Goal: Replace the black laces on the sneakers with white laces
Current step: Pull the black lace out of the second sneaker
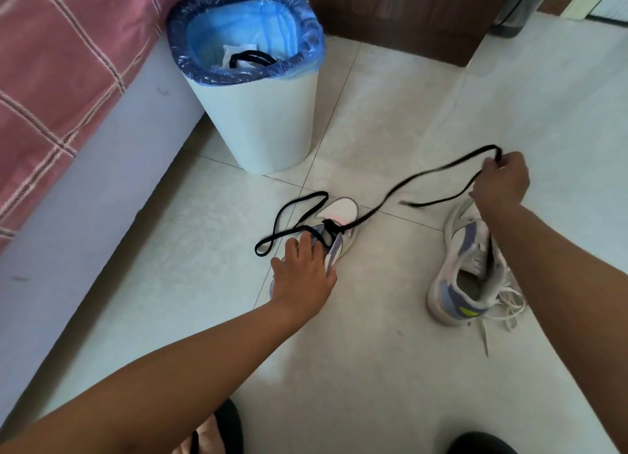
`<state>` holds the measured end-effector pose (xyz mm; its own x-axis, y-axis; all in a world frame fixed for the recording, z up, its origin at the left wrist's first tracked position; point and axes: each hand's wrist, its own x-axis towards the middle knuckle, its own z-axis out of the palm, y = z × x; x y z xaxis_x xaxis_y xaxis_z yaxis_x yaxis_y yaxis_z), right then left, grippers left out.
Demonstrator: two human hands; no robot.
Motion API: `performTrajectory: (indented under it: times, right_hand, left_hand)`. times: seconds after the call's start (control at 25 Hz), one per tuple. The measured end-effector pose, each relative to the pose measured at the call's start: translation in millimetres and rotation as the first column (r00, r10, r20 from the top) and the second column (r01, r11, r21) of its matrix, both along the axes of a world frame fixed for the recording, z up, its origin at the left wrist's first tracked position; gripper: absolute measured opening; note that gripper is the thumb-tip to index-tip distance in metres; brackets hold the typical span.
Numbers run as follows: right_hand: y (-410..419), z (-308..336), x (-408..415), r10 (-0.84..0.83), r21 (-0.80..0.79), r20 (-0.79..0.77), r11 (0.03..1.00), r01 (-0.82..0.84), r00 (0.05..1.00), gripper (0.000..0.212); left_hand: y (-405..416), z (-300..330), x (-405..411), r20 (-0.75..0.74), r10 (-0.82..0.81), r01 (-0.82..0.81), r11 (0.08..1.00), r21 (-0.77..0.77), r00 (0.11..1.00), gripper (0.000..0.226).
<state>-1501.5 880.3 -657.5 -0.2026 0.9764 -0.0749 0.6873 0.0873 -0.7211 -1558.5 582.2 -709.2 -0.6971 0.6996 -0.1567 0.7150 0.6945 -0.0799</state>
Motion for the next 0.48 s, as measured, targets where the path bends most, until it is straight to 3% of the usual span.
performTrajectory:
  times: [0.12,0.24,0.32,0.4,0.48]
  right_hand:
    - [-32,-18,-3,0.268,-0.330,0.034,0.912,-0.243,0.963,0.024]
    - [-109,-18,-6,0.566,-0.597,0.067,0.683,-0.421,0.822,0.031]
    - [-146,-14,-11,0.662,-0.663,0.059,0.586,-0.466,0.747,0.032]
    - [-162,-15,-21,0.663,-0.638,0.043,0.594,-0.490,0.748,0.037]
    - [-167,-16,-30,0.647,-0.600,0.040,0.625,-0.499,0.761,0.041]
  left_hand:
    - [5,7,1,0.040,0.056,-0.054,0.998,-0.032,0.998,0.050]
    - [12,18,1,0.317,0.126,-0.113,0.992,-0.059,0.940,0.060]
    - [14,30,-4,0.509,0.157,-0.172,0.985,-0.018,0.846,0.056]
    - [15,36,-12,0.643,0.162,-0.234,0.972,0.029,0.749,0.042]
    - [14,36,-20,0.625,0.123,-0.232,0.968,0.096,0.771,0.034]
